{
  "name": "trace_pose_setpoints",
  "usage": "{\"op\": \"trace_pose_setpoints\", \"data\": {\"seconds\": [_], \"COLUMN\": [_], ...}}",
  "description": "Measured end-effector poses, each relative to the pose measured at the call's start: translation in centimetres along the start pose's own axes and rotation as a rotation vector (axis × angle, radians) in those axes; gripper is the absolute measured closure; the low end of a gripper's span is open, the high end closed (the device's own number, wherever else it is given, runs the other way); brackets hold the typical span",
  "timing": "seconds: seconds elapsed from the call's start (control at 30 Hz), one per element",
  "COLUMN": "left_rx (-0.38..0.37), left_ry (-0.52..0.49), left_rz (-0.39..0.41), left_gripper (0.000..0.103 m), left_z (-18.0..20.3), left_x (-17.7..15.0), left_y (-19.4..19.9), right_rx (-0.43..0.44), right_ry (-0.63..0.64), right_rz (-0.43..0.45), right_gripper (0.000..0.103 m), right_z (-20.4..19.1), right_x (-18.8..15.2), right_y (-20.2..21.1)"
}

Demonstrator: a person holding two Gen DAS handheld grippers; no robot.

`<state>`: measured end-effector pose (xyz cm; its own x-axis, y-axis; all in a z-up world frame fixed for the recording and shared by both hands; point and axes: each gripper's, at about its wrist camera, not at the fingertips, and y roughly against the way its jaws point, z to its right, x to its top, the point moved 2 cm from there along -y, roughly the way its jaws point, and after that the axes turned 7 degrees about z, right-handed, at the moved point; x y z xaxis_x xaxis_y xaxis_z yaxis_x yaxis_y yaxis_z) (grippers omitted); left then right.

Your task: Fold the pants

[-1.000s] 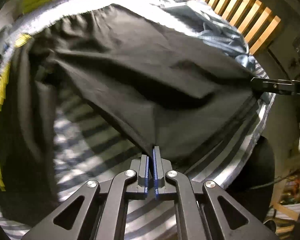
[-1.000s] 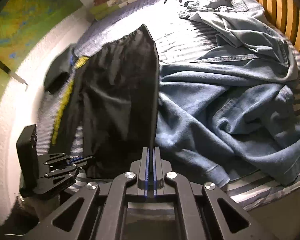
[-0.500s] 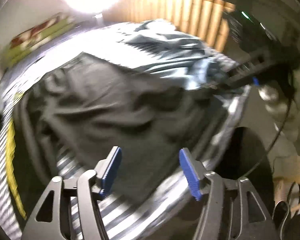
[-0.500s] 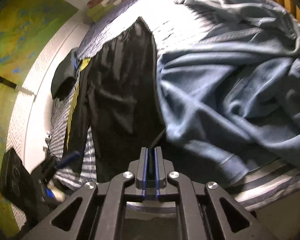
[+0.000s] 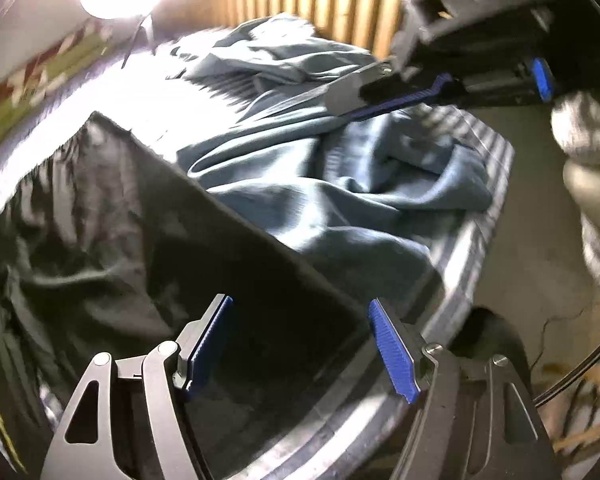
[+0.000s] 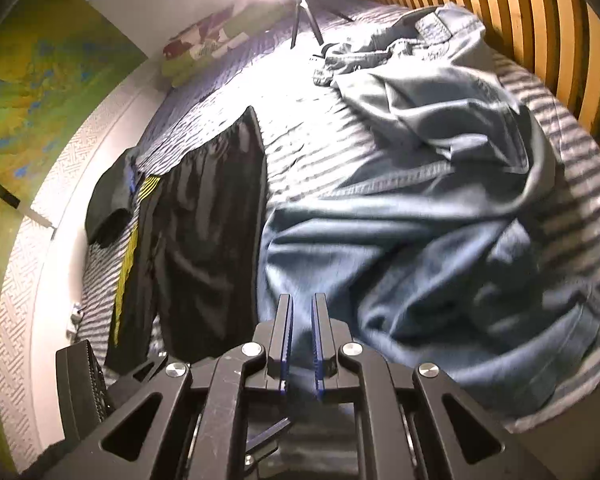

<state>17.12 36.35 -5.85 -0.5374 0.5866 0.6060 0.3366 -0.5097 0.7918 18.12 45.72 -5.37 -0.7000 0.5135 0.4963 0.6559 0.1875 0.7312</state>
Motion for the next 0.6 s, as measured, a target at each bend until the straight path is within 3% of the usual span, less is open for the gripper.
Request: {"op": "trace_pose_setpoints", "data": {"seconds": [0.07, 0.1, 0.13, 0.2, 0.4, 0.53, 0.6], "left_rx": [-0.021, -0.03, -0.029, -0.05, -0.108, -0.101, -0.106], "left_ry": [0.035, 0.044, 0.054, 0.076, 0.167, 0.166, 0.177], "left_rz": [0.004, 0.0, -0.01, -0.004, 0.036, 0.071, 0.083], "left_gripper": [0.045, 0.069, 0.081, 0.091, 0.099, 0.101, 0.101], "left_z": [-0.7, -1.2, -1.8, -3.2, -6.7, -7.9, -8.6], "left_x": [0.3, 0.5, 0.6, 0.6, -0.3, -1.1, -1.4], "left_y": [-0.2, -0.2, -0.4, 0.1, 3.8, 6.4, 7.3], "right_rx": [-0.004, -0.008, -0.01, -0.011, -0.004, 0.007, 0.026], "right_ry": [-0.002, 0.0, 0.006, 0.028, 0.099, 0.178, 0.157], "right_rz": [0.009, 0.011, 0.013, 0.012, 0.043, 0.058, 0.046], "right_gripper": [0.094, 0.094, 0.094, 0.094, 0.094, 0.074, 0.074], "right_z": [0.0, -0.1, -0.2, -0.3, -3.0, -6.6, -7.8], "right_x": [0.8, 1.0, 1.4, 1.9, 5.3, 9.3, 10.9], "right_y": [-0.6, -0.9, -1.2, -1.4, -3.5, -7.4, -9.6]}}
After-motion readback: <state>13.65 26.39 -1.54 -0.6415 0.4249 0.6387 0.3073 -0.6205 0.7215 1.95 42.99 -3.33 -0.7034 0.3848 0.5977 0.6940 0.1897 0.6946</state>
